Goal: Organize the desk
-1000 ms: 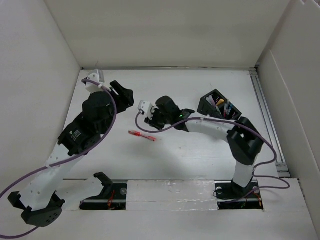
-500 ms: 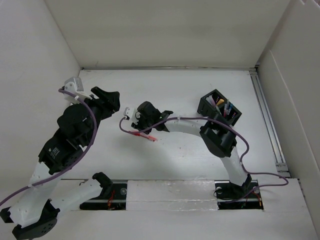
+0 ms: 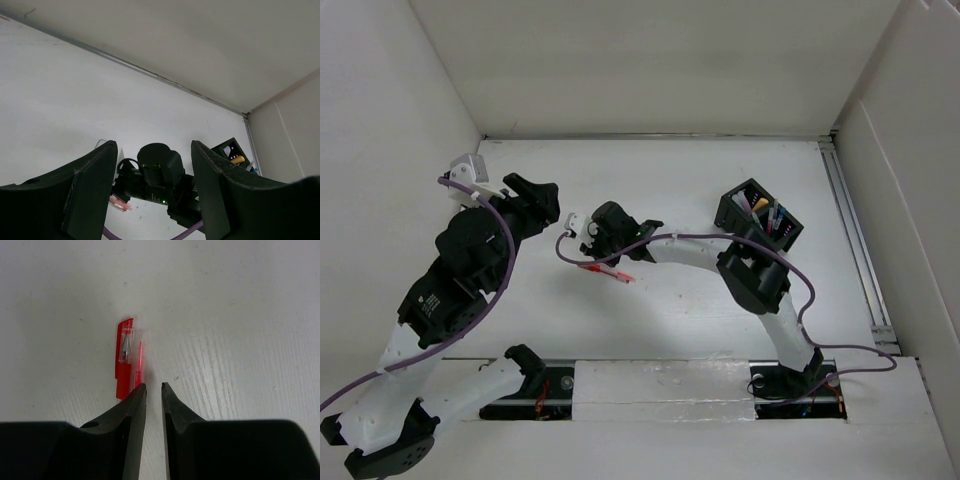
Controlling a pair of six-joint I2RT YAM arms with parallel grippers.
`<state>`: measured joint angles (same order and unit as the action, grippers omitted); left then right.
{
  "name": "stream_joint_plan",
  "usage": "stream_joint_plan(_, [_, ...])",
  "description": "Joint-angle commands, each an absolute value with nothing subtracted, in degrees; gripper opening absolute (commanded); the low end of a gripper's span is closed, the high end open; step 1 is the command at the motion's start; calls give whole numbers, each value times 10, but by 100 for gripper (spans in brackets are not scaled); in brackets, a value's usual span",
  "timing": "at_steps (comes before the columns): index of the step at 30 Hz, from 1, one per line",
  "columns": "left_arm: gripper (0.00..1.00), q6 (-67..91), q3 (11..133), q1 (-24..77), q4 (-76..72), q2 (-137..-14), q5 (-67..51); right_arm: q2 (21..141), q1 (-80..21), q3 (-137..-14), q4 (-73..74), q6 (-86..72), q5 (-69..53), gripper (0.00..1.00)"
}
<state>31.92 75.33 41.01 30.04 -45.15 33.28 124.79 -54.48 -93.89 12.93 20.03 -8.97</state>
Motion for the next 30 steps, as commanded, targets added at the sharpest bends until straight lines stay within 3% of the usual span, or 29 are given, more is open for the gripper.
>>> stream_joint_plan(1, [57,310,744,408,290,-444,343,1269,-549,-971,132,193,-102,24])
stream_joint_plan(30, [57,308,738,408,286,-436,343,1208,-567,-928,90,192,-100,22])
